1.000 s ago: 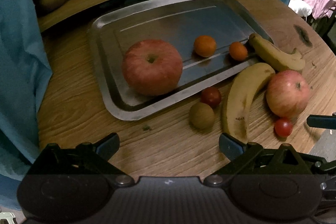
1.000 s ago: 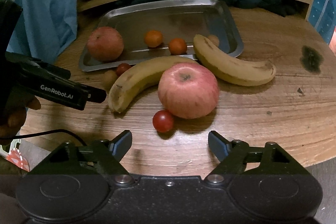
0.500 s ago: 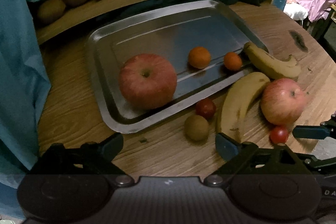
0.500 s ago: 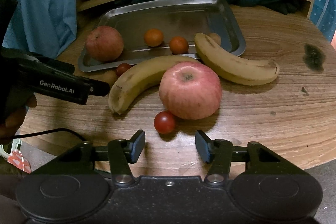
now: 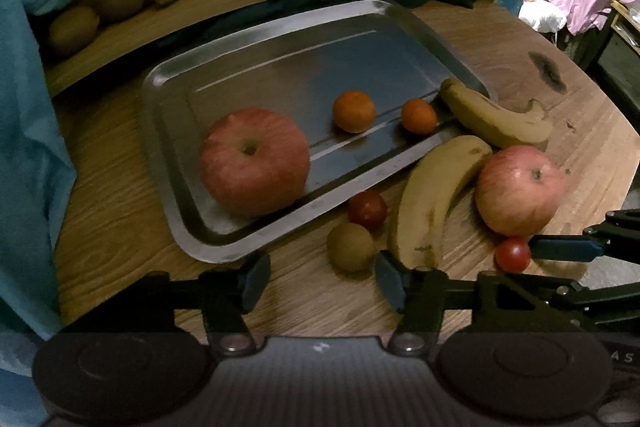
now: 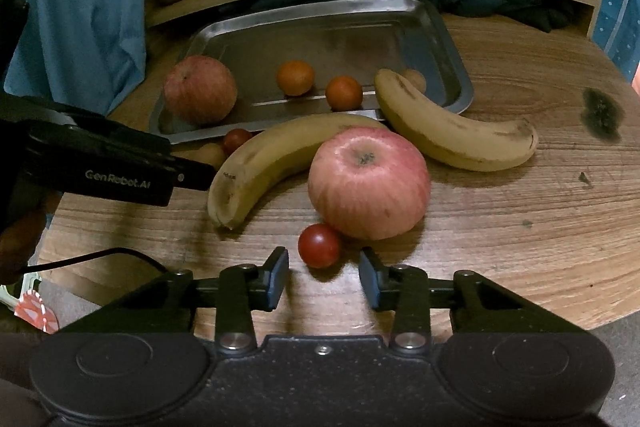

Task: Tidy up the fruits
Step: 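Grasp a brown kiwi with the left gripper while the right grasps a cherry tomato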

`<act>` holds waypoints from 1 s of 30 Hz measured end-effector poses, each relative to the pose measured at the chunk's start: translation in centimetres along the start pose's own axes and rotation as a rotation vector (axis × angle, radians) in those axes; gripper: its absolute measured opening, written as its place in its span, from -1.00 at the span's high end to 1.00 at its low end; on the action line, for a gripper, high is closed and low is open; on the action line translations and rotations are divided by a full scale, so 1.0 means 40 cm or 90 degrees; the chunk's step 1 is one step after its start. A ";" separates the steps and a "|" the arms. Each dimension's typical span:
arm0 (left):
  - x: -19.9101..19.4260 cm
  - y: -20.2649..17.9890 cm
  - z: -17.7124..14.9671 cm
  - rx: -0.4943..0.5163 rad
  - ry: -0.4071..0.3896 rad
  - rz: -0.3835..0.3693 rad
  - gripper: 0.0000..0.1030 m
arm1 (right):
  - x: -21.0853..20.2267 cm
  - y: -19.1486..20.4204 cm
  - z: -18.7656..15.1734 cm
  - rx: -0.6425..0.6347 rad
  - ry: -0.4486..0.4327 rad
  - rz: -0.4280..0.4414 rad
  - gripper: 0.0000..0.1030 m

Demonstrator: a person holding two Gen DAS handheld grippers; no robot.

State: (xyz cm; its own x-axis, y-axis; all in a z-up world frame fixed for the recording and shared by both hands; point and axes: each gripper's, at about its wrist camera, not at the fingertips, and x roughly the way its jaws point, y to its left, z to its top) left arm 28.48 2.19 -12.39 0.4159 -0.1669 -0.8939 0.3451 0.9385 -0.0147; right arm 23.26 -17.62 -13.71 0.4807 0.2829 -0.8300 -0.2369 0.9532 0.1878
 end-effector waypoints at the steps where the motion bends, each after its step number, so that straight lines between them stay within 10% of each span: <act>1: 0.002 -0.002 0.002 0.001 0.001 -0.002 -0.14 | 0.000 0.001 0.000 0.000 0.000 0.001 0.22; 30: 0.043 -0.038 0.041 0.013 0.018 0.001 0.37 | 0.002 -0.005 0.003 -0.007 -0.003 0.021 0.36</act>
State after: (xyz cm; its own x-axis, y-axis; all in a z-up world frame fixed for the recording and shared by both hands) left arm 30.05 -0.01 -13.17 0.3923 -0.1570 -0.9063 0.3614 0.9324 -0.0051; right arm 23.47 -17.78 -13.74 0.4769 0.3143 -0.8208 -0.2621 0.9422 0.2085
